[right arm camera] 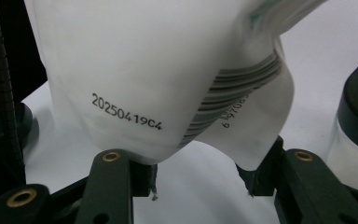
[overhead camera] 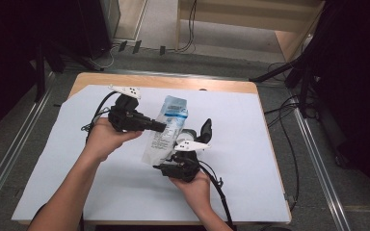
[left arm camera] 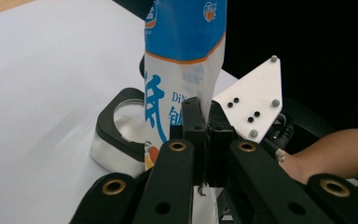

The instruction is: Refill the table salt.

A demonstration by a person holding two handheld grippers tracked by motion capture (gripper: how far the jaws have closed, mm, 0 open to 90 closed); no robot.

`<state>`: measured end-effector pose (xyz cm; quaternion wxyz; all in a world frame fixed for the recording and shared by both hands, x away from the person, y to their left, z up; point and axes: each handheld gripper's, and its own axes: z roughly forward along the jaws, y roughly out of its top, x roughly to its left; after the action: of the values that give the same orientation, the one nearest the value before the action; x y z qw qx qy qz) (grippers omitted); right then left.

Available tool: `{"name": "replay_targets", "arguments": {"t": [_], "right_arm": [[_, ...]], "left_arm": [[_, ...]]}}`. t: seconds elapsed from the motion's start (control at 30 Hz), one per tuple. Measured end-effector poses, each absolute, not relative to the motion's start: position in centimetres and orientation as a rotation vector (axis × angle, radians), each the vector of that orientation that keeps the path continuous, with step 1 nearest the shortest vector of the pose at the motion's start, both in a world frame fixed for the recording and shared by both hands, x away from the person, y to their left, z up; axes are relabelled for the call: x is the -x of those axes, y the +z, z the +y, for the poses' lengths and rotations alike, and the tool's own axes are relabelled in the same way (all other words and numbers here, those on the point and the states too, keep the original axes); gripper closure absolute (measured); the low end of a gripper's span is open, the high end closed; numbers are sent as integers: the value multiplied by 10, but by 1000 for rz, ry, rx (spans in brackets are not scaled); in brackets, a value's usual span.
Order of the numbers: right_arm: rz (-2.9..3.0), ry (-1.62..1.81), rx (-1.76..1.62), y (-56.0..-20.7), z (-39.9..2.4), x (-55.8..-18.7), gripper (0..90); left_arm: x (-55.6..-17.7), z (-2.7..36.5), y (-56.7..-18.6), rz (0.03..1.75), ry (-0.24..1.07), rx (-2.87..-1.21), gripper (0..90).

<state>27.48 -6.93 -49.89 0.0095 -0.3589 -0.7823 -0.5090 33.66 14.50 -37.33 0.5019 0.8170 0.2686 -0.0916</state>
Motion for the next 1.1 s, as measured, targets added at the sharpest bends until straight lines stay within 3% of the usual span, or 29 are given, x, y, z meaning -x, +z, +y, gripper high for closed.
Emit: {"name": "replay_targets", "arguments": {"t": [0.53, 1.1], "right_arm": [[-2464, -1585, 1133, -489, -91, -265, 603], [-2522, -1586, 1225, -486, -135, -256, 601]], "left_arm": [[-336, 145, -369, 599, -214, -1897, 900], [-339, 160, -375, 657, -171, -1911, 900]]}}
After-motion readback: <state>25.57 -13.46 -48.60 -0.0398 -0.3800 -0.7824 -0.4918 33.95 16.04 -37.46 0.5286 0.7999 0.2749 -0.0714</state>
